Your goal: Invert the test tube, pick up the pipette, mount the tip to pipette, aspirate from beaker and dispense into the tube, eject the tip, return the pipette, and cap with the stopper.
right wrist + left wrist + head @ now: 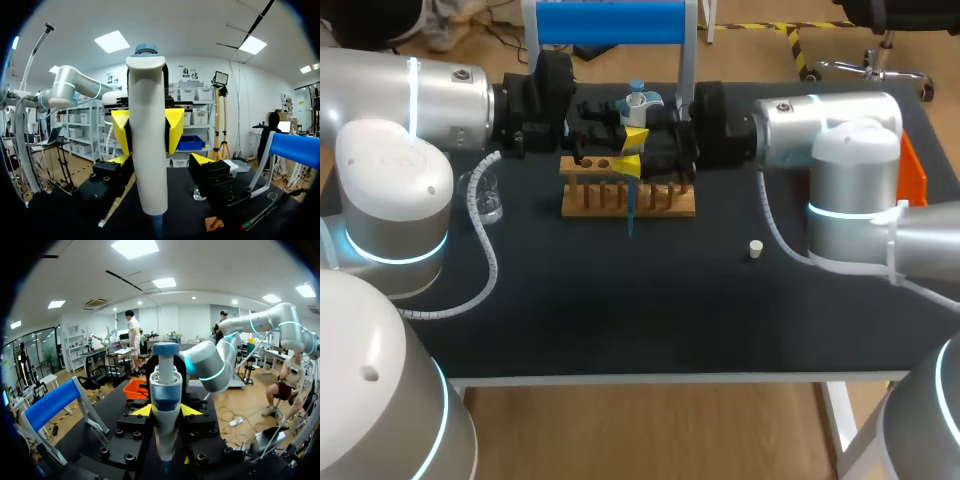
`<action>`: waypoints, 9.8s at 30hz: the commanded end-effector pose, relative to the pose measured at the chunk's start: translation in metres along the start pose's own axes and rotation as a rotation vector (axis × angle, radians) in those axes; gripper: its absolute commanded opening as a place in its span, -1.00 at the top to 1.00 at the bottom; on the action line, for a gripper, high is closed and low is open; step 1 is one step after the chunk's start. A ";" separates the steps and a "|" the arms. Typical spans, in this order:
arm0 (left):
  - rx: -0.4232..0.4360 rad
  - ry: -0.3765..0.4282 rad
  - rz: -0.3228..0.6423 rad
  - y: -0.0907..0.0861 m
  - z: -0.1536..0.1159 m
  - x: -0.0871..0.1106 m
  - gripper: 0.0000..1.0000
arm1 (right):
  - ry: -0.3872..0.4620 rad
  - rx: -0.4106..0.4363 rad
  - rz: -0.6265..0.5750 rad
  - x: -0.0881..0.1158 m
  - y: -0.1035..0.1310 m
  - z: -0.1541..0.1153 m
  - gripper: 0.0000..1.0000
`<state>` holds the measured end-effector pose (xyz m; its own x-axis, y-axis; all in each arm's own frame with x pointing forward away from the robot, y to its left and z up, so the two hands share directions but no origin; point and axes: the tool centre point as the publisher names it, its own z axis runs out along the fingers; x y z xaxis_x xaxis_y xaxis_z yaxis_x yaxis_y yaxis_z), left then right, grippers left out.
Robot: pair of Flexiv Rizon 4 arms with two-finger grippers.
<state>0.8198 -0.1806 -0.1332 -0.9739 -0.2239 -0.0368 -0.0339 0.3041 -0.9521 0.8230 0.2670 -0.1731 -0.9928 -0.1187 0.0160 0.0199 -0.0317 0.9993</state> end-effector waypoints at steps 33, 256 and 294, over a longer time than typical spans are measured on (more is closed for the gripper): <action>0.004 -0.001 0.002 0.001 0.000 0.000 -1.00 | 0.013 0.018 0.007 -0.005 -0.003 -0.019 1.00; -0.090 0.026 -0.013 -0.106 0.222 0.007 -1.00 | 0.056 0.018 -0.024 -0.063 0.002 -0.416 1.00; -0.090 0.028 -0.016 -0.108 0.230 0.008 1.00 | 0.056 0.018 -0.024 -0.063 0.002 -0.416 1.00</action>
<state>0.8672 -0.4269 -0.1006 -0.9792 -0.2025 -0.0127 -0.0666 0.3801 -0.9226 0.9328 -0.1363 -0.1854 -0.9862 -0.1652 -0.0094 -0.0067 -0.0172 0.9998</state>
